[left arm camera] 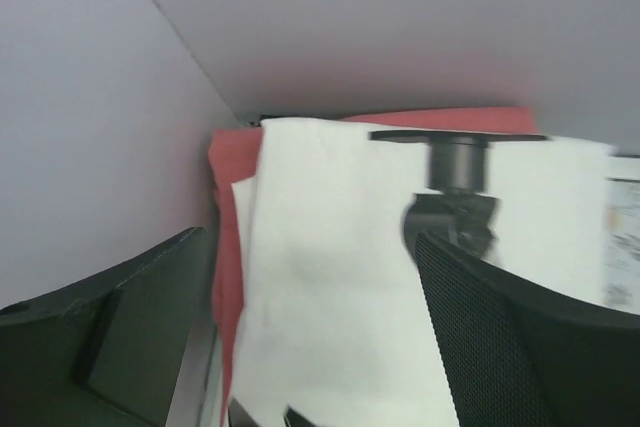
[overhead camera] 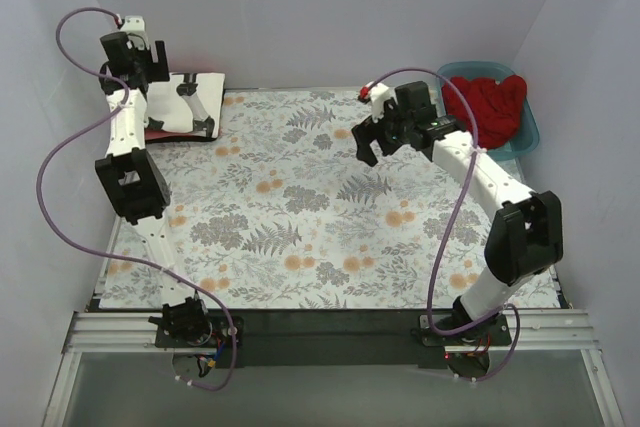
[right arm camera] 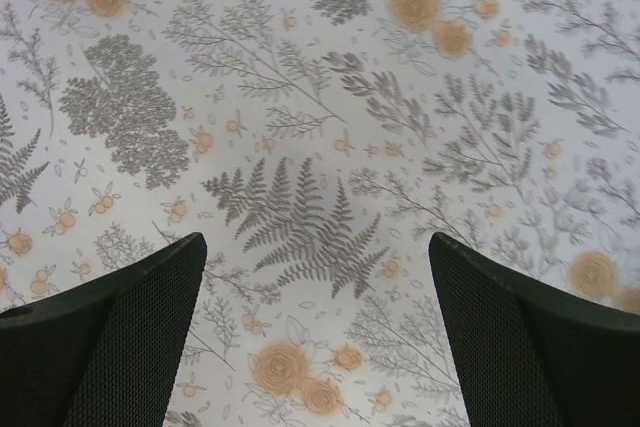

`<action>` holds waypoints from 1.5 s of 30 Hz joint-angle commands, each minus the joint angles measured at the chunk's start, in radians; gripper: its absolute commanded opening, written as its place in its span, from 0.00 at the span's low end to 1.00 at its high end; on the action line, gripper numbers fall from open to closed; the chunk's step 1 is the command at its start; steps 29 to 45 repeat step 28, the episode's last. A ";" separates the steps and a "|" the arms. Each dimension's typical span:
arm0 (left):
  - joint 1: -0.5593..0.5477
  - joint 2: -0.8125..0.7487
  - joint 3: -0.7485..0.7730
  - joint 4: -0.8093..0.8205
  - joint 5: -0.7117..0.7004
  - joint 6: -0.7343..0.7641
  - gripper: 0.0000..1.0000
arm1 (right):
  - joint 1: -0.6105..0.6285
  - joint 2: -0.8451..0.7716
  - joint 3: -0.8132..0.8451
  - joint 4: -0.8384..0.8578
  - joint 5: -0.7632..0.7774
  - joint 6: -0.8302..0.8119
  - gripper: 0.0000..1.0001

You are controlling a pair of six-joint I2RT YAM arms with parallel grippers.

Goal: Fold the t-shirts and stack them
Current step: Reset both grippers

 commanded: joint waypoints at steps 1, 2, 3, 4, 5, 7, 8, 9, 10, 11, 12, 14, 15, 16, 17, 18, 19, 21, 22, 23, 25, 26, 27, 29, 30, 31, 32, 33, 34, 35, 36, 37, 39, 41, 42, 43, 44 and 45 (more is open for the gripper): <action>-0.004 -0.227 0.005 -0.186 0.196 -0.095 0.85 | -0.095 -0.087 0.007 -0.026 -0.028 0.004 0.98; -0.019 -0.251 -0.011 -0.215 0.222 -0.109 0.85 | -0.115 -0.114 0.002 -0.037 -0.038 0.009 0.98; -0.030 -0.274 -0.040 -0.271 0.277 -0.117 0.86 | -0.137 -0.130 -0.008 -0.044 -0.043 0.007 0.98; -0.042 -0.319 -0.058 -0.301 0.299 -0.116 0.86 | -0.177 -0.145 -0.015 -0.050 -0.049 0.004 0.98; -0.077 -0.344 -0.080 -0.327 0.305 -0.114 0.87 | -0.195 -0.174 -0.022 -0.063 -0.052 -0.010 0.98; -0.114 -0.412 -0.158 -0.381 0.285 -0.137 0.87 | -0.246 -0.208 -0.057 -0.075 -0.057 -0.023 0.98; -0.151 -0.432 -0.182 -0.402 0.284 -0.166 0.87 | -0.264 -0.240 -0.074 -0.084 -0.060 -0.028 0.98; -0.169 -0.456 -0.222 -0.430 0.285 -0.186 0.87 | -0.289 -0.257 -0.088 -0.099 -0.063 -0.036 0.98; -0.185 -0.510 -0.298 -0.439 0.282 -0.203 0.87 | -0.300 -0.277 -0.128 -0.107 -0.067 -0.039 0.99; -0.214 -0.539 -0.354 -0.442 0.287 -0.232 0.88 | -0.307 -0.315 -0.151 -0.112 -0.068 -0.042 0.98; -0.223 -0.571 -0.406 -0.438 0.298 -0.241 0.88 | -0.313 -0.334 -0.174 -0.125 -0.061 -0.051 0.98; -0.254 -0.665 -0.582 -0.422 0.324 -0.252 0.88 | -0.315 -0.383 -0.249 -0.136 -0.040 -0.051 0.98; -0.260 -0.697 -0.638 -0.405 0.325 -0.264 0.89 | -0.315 -0.397 -0.277 -0.144 -0.035 -0.051 0.98; -0.260 -0.749 -0.696 -0.404 0.331 -0.266 0.89 | -0.318 -0.410 -0.300 -0.155 -0.035 -0.043 0.99; -0.298 -0.775 -0.791 -0.401 0.341 -0.269 0.89 | -0.318 -0.436 -0.347 -0.161 -0.040 -0.040 0.98; -0.307 -0.803 -0.846 -0.392 0.342 -0.281 0.89 | -0.318 -0.453 -0.372 -0.161 -0.043 -0.040 0.98; -0.310 -0.858 -0.891 -0.382 0.342 -0.284 0.89 | -0.317 -0.472 -0.396 -0.156 -0.044 -0.040 0.98; -0.321 -0.909 -1.012 -0.364 0.353 -0.284 0.90 | -0.318 -0.515 -0.464 -0.155 -0.035 -0.043 0.99; -0.323 -0.951 -1.040 -0.361 0.345 -0.287 0.90 | -0.318 -0.527 -0.484 -0.156 -0.037 -0.046 0.98; -0.327 -0.972 -1.069 -0.359 0.344 -0.289 0.90 | -0.320 -0.547 -0.499 -0.159 -0.028 -0.051 0.98; -0.330 -1.025 -1.130 -0.352 0.351 -0.295 0.90 | -0.320 -0.567 -0.530 -0.164 -0.020 -0.051 0.98; -0.334 -1.041 -1.144 -0.352 0.350 -0.297 0.91 | -0.318 -0.584 -0.535 -0.173 -0.011 -0.056 0.98; -0.334 -1.055 -1.163 -0.352 0.347 -0.295 0.90 | -0.320 -0.587 -0.535 -0.176 -0.006 -0.056 0.98; -0.335 -1.079 -1.169 -0.352 0.344 -0.297 0.91 | -0.318 -0.588 -0.533 -0.181 -0.003 -0.056 0.98; -0.335 -1.079 -1.169 -0.352 0.344 -0.297 0.91 | -0.318 -0.588 -0.533 -0.181 -0.003 -0.056 0.98; -0.335 -1.079 -1.169 -0.352 0.344 -0.297 0.91 | -0.318 -0.588 -0.533 -0.181 -0.003 -0.056 0.98; -0.335 -1.079 -1.169 -0.352 0.344 -0.297 0.91 | -0.318 -0.588 -0.533 -0.181 -0.003 -0.056 0.98; -0.335 -1.079 -1.169 -0.352 0.344 -0.297 0.91 | -0.318 -0.588 -0.533 -0.181 -0.003 -0.056 0.98; -0.335 -1.079 -1.169 -0.352 0.344 -0.297 0.91 | -0.318 -0.588 -0.533 -0.181 -0.003 -0.056 0.98; -0.335 -1.079 -1.169 -0.352 0.344 -0.297 0.91 | -0.318 -0.588 -0.533 -0.181 -0.003 -0.056 0.98; -0.335 -1.079 -1.169 -0.352 0.344 -0.297 0.91 | -0.318 -0.588 -0.533 -0.181 -0.003 -0.056 0.98; -0.335 -1.079 -1.169 -0.352 0.344 -0.297 0.91 | -0.318 -0.588 -0.533 -0.181 -0.003 -0.056 0.98; -0.335 -1.079 -1.169 -0.352 0.344 -0.297 0.91 | -0.318 -0.588 -0.533 -0.181 -0.003 -0.056 0.98; -0.335 -1.079 -1.169 -0.352 0.344 -0.297 0.91 | -0.318 -0.588 -0.533 -0.181 -0.003 -0.056 0.98; -0.335 -1.079 -1.169 -0.352 0.344 -0.297 0.91 | -0.318 -0.588 -0.533 -0.181 -0.003 -0.056 0.98; -0.335 -1.079 -1.169 -0.352 0.344 -0.297 0.91 | -0.318 -0.588 -0.533 -0.181 -0.003 -0.056 0.98; -0.335 -1.079 -1.169 -0.352 0.344 -0.297 0.91 | -0.318 -0.588 -0.533 -0.181 -0.003 -0.056 0.98; -0.335 -1.079 -1.169 -0.352 0.344 -0.297 0.91 | -0.318 -0.588 -0.533 -0.181 -0.003 -0.056 0.98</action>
